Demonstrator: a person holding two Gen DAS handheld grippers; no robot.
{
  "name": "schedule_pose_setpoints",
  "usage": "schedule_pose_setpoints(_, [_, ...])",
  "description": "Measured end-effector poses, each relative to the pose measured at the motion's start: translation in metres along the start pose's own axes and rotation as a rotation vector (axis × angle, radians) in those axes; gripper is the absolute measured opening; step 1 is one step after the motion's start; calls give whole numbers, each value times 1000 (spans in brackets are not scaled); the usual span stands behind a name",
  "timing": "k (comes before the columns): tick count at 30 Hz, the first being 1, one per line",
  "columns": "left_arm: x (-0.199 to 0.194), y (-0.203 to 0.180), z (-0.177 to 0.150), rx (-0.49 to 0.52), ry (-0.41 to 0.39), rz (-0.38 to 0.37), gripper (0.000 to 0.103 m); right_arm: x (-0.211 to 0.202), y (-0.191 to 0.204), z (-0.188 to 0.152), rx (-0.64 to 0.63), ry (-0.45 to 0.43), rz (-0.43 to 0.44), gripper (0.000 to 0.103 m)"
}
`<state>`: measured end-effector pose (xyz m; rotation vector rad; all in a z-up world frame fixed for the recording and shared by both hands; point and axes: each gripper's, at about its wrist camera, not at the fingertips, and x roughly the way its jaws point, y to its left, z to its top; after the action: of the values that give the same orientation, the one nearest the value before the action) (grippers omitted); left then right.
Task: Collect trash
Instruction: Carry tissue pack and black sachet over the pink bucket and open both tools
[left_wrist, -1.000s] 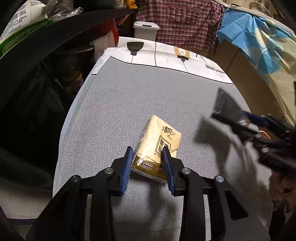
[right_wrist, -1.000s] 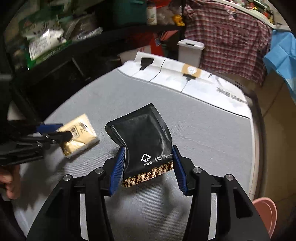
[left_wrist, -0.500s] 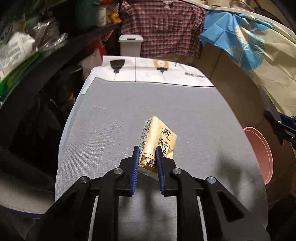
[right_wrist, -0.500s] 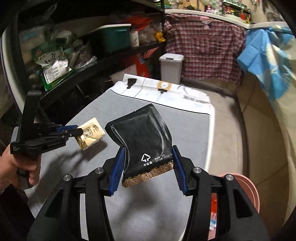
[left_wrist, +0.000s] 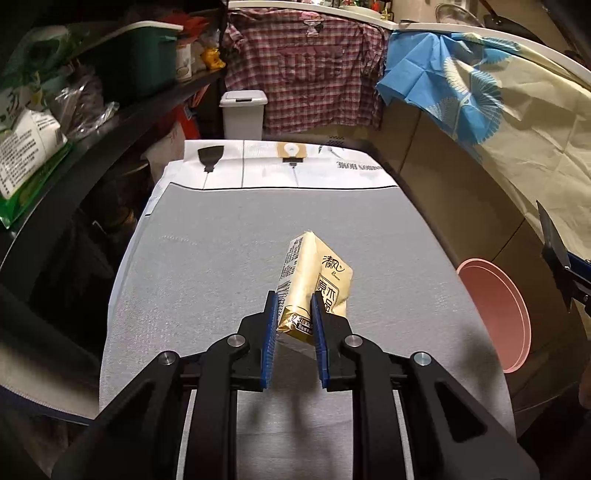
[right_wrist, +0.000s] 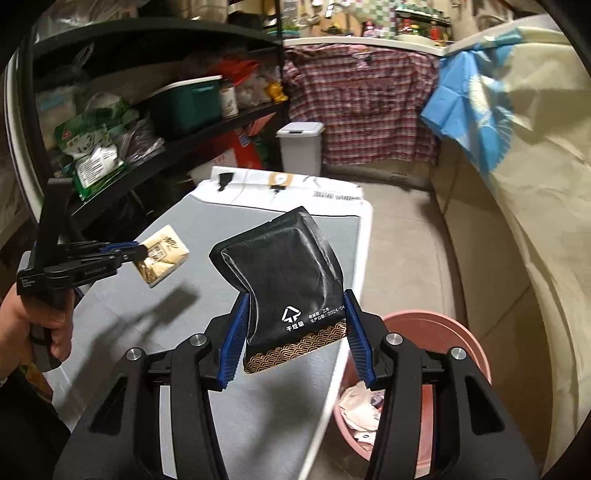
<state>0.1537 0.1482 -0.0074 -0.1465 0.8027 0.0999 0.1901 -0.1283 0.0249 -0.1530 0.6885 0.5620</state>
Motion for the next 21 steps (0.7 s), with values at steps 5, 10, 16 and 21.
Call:
schedule_pose_setpoints(5, [-5,-15,2,12,-16,-12,18,-9,-24,-12,71,-21,-47,50])
schedule_pose_setpoints(10, [-8,-35,3,34,-25,-27,18,-15,-42,-19,106,-40,-105,50])
schedule_pose_setpoints(16, [-9,-59,4,62,-30,-51,18,-18,-63,-25,150,-35,-152,50])
schedule_pose_setpoints(21, [-10,-79,6,82,-38,-80,18,-23,-79,-30,185,-40,-180,51])
